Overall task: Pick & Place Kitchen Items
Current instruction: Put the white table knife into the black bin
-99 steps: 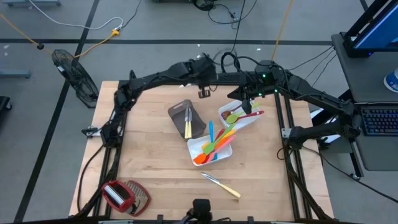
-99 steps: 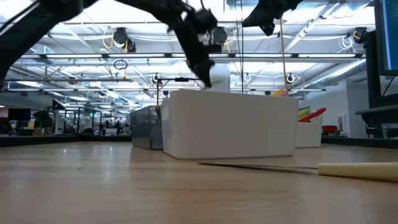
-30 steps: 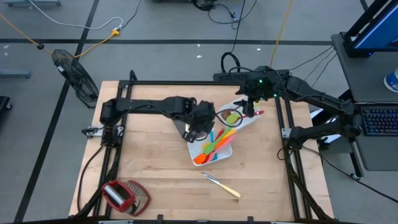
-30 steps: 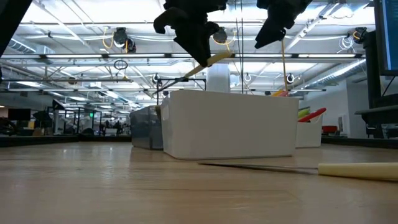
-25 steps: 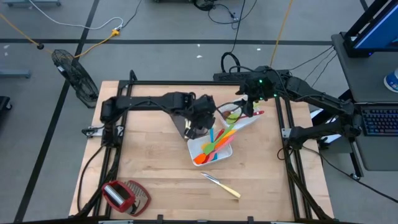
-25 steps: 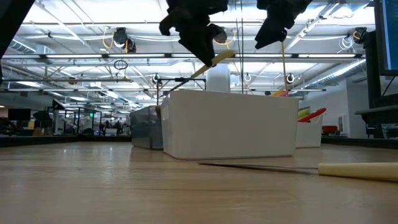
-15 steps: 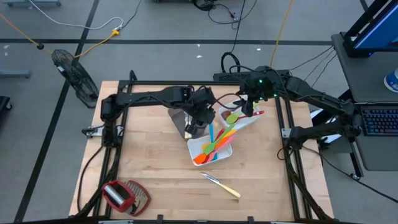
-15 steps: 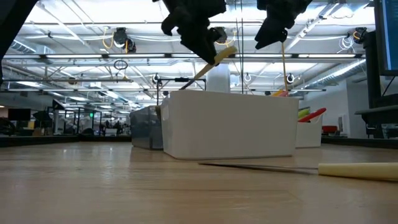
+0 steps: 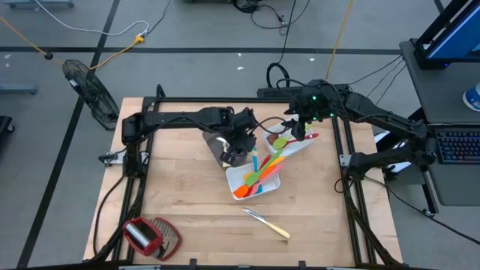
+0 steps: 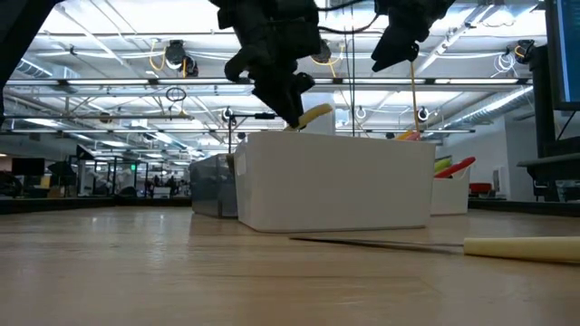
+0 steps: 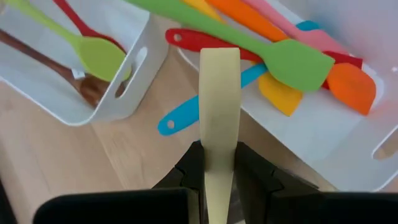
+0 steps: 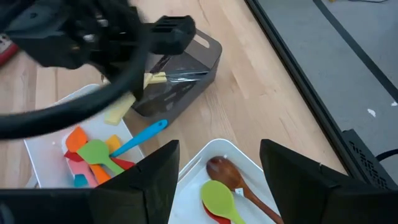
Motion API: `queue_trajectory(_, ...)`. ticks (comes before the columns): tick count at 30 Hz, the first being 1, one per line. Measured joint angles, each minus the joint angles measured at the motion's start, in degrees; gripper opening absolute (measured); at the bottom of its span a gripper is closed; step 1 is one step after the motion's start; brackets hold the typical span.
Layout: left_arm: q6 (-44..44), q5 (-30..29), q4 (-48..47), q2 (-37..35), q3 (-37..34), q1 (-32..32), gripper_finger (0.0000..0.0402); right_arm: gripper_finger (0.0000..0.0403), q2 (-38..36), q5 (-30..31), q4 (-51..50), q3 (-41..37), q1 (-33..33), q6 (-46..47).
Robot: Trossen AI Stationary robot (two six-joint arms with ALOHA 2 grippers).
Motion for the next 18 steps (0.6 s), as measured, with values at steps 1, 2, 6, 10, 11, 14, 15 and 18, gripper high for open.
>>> queue_trajectory(1, -0.2, 0.7, 0.1, 0.0, -0.4, 0.4, 0.0051, 0.0218, 0.0, 0.0, 0.0, 0.0, 0.0, 0.0)
queue_trajectory(2, -0.3, 1.1, 0.1, 0.0, -0.8, 0.7, 0.0051, 0.0218, 0.0, 0.0, 0.0, 0.0, 0.0, 0.3)
queue_trajectory(6, 0.0, 1.7, 0.2, -0.8, -3.4, 1.8, 0.0051, 0.0218, 0.0, 0.0, 0.0, 0.0, 0.0, 2.9)
queue_trajectory(10, 0.4, 2.9, 2.1, -2.6, -6.9, 2.3, 0.0051, 0.0220, 0.0, -0.1, -0.1, 0.0, 0.0, 3.4)
queue_trajectory(11, 0.8, 3.0, 3.3, -3.0, -8.0, 2.3, 0.0051, 0.0219, 0.0, -0.1, -0.1, 0.0, 0.0, 3.4)
queue_trajectory(14, 1.9, 3.0, 6.0, -4.2, -9.7, 2.2, 0.0051, 0.0218, 0.0, -0.2, -0.1, 0.0, 0.0, 3.7)
queue_trajectory(15, 2.3, 3.1, 5.9, -4.5, -9.9, 2.2, 0.0051, 0.0218, 0.0, -0.2, -0.1, 0.0, 0.0, 4.2)
queue_trajectory(18, 2.3, 3.1, 5.5, -4.5, -10.1, 2.3, 0.0051, 0.0219, 0.0, -0.2, -0.1, 0.0, 0.0, 4.7)
